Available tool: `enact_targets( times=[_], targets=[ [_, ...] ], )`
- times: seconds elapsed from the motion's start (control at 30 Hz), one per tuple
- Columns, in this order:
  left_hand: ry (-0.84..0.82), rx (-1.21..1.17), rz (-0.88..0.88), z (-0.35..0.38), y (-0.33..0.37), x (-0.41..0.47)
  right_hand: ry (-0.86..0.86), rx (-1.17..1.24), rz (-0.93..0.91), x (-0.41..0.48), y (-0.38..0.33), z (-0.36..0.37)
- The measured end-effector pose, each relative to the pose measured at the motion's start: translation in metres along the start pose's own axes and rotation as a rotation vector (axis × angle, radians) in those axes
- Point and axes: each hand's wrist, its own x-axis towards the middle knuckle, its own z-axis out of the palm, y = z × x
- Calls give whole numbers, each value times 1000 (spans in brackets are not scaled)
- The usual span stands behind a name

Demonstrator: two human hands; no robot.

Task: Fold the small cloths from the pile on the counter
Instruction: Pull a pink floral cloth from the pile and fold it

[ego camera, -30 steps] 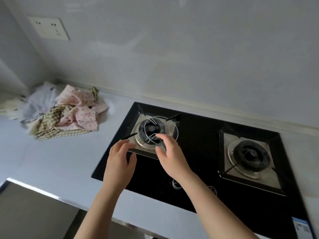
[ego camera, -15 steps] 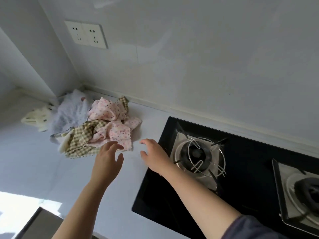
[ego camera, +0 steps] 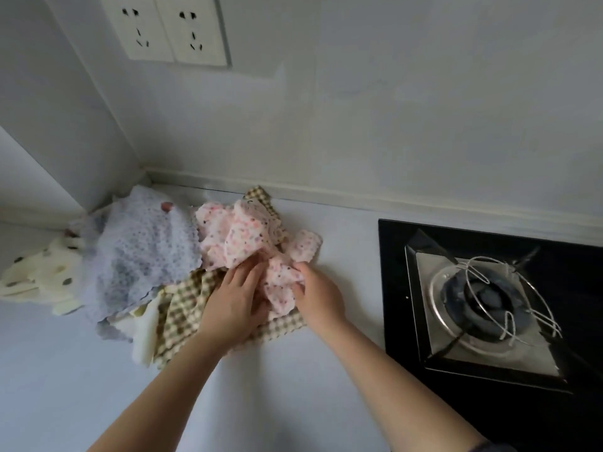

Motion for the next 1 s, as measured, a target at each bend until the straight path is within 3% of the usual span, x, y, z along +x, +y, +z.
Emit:
enact_targets(
  times=[0.23,0.4,0.53,0.73,0.87,1.0],
  targets=[
    [278,84,107,28,-14,6,159,-292,-106,13,5,21],
    [391,53,160,29,-14,1,112,-322,-109,12,4,17],
    [545,292,262,24,-7,-12,285,7,-176,0,1,1],
    [554,352,112,15,5,-43,277,771,-251,-65,-20,-27],
    [645,49,120,11,6,-70,269,1038,-285,-100,-15,-23],
    [652,-487,23,0,7,-89,424,750,-310,-110,9,-2]
  ],
)
